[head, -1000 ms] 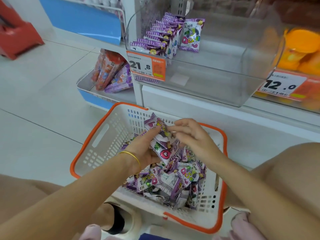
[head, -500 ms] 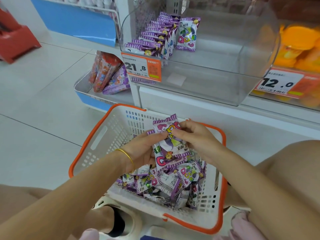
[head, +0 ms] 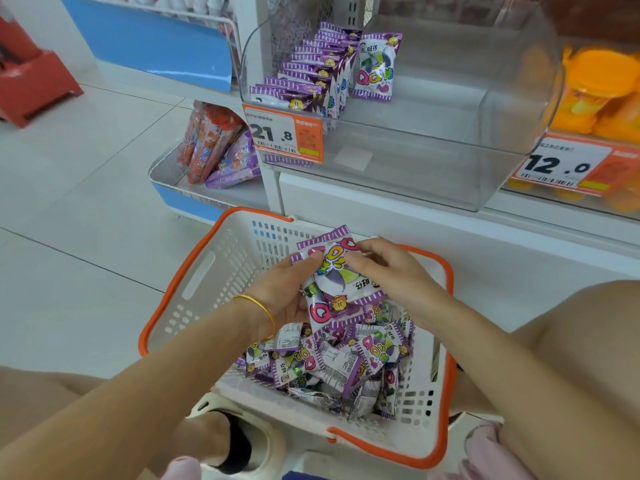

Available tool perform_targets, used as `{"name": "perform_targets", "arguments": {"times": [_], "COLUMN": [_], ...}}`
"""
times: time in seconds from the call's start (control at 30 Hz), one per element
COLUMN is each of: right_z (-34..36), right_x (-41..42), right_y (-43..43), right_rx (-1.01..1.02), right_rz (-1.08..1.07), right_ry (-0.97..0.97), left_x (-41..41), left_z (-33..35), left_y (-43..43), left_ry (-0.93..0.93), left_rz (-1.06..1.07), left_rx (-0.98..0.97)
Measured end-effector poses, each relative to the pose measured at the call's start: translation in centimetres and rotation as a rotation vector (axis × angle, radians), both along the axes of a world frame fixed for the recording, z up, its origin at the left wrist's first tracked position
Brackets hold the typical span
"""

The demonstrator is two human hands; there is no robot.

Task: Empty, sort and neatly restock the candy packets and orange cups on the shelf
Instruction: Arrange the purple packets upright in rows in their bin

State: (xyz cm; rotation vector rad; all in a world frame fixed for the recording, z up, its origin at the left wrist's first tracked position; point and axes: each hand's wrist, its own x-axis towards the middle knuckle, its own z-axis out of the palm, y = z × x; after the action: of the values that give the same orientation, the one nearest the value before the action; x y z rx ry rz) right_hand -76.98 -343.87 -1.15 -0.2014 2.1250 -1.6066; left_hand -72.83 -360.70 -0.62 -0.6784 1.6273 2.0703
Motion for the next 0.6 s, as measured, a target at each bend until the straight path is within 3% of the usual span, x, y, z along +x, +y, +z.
{"name": "perform_targets", "arguments": {"times": [0.13, 0.27, 0.43, 0.6], "right_z": [0.5, 1.2, 2.3, 2.3], "right_x": [0.0, -1.1, -2.1, -2.0], "right_y": [0.4, 1.3, 2.8, 2.8], "right_rx": [0.081, -0.185, -0.168, -0.213], "right_rz": [0.053, -0.192, -0.281, -0.251], "right_ry": [-0.085, -0.248, -0.046, -0.034], "left_x": [-0.4, -0.4, -0.7, -1.0], "left_z": [-0.1, -0.3, -0.4, -1.2], "left_y": [-0.5, -1.1, -1.6, -1.6], "left_ry": [0.043, 0.030, 0.009, 0.090], "left_rz": [0.036, 0.020, 0.012, 0.085], "left_rx": [-0.002, 0.007, -0.004, -0.251]}}
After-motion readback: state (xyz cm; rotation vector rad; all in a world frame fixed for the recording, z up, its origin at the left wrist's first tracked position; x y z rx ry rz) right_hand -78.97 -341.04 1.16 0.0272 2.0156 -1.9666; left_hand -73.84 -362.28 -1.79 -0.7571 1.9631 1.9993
